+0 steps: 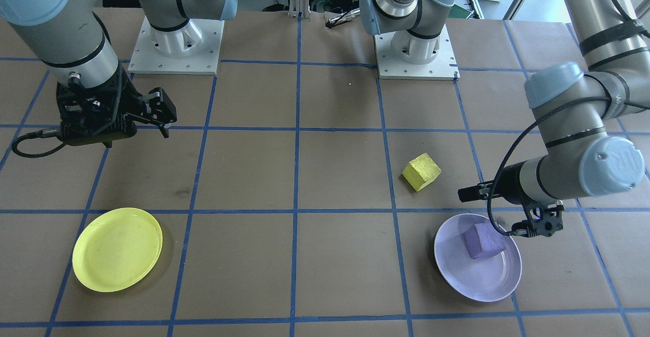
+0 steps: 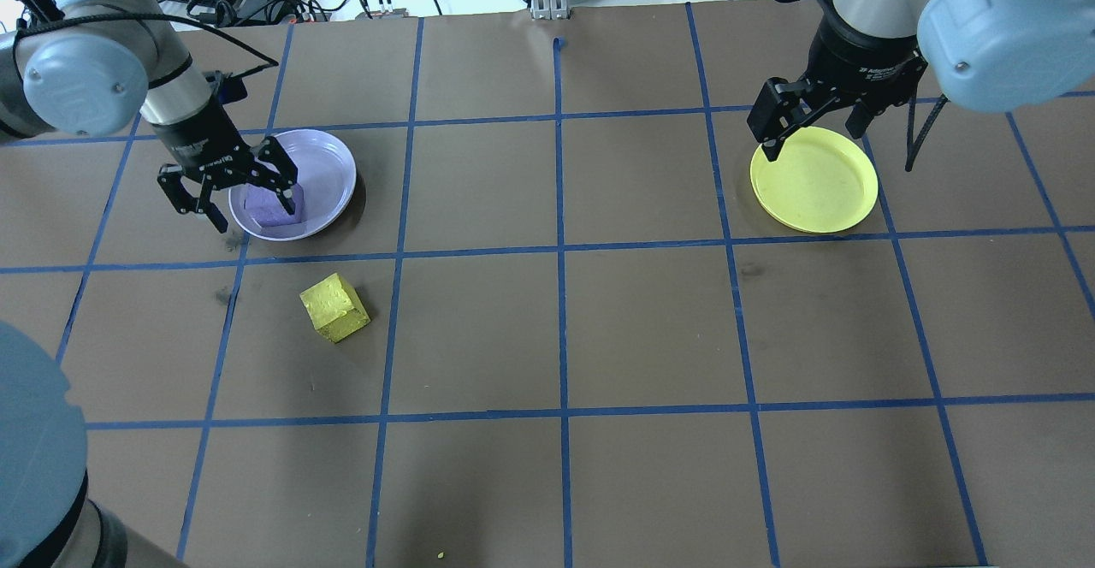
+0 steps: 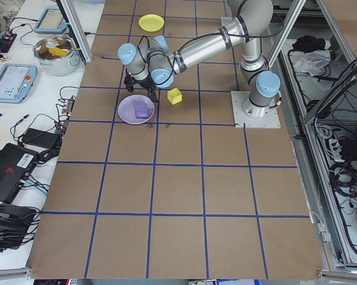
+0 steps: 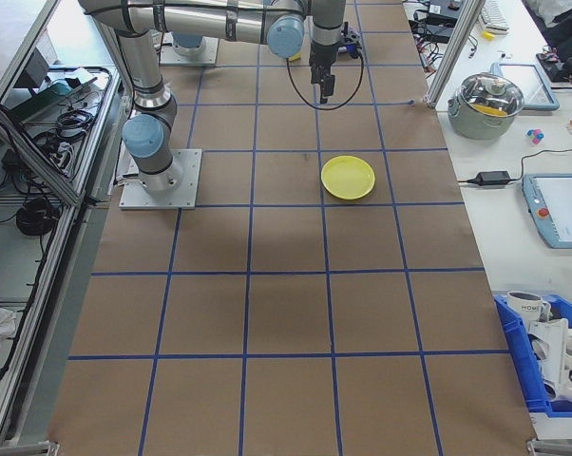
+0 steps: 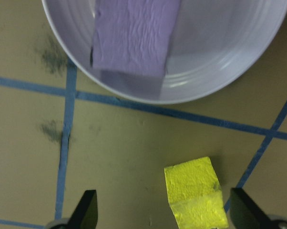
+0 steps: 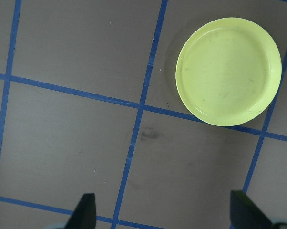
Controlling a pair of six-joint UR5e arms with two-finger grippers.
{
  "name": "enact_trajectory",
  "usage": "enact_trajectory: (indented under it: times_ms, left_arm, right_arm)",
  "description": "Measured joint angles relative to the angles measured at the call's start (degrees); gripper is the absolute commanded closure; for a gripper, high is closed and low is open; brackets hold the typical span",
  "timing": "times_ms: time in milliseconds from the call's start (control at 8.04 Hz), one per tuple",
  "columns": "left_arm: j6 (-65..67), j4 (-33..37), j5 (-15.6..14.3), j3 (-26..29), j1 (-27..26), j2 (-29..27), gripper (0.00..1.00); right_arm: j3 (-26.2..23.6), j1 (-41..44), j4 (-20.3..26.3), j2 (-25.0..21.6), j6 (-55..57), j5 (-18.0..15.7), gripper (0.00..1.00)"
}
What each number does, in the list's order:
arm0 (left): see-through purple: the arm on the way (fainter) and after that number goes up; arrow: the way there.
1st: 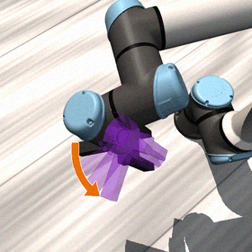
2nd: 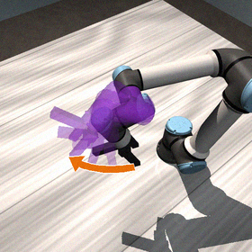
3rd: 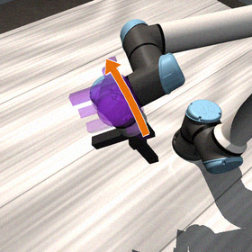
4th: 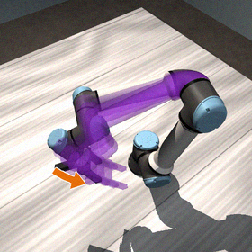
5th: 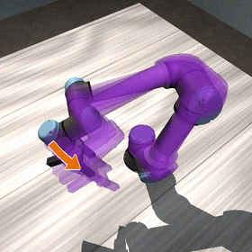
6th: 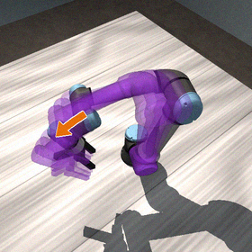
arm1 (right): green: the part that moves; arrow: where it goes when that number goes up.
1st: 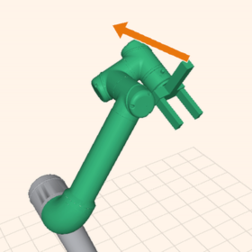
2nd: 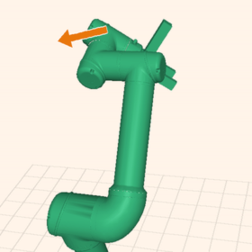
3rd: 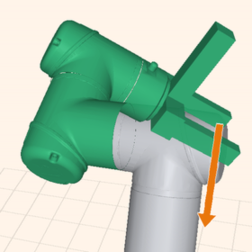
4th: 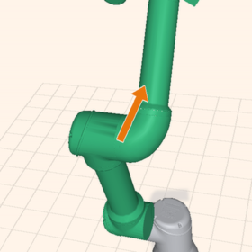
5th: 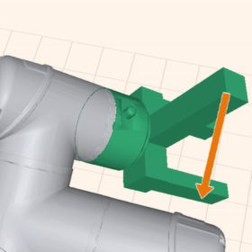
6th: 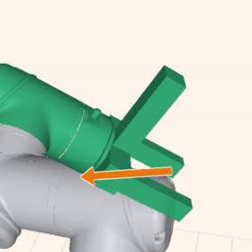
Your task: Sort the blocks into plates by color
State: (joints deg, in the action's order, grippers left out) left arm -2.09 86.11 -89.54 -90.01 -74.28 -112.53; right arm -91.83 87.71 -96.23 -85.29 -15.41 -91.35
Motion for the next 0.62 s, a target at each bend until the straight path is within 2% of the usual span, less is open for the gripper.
enact_trajectory:
  times_ms: [249,497,622]
  left_arm:
    - [10.2,-0.2,0.1,-8.6,-0.3,4.7,0.0]
    - [13.6,0.1,0.4,-11.6,-0.5,6.7,0.0]
    - [13.8,0.1,1.4,-12.4,-0.5,6.5,0.01]
  right_arm:
    - [0.0,0.0,0.1,0.0,0.1,0.0,0.0]
    - [0.0,0.0,0.2,0.0,0.0,0.0,0.0]
    - [0.0,0.0,0.2,0.0,0.1,0.0,0.0]
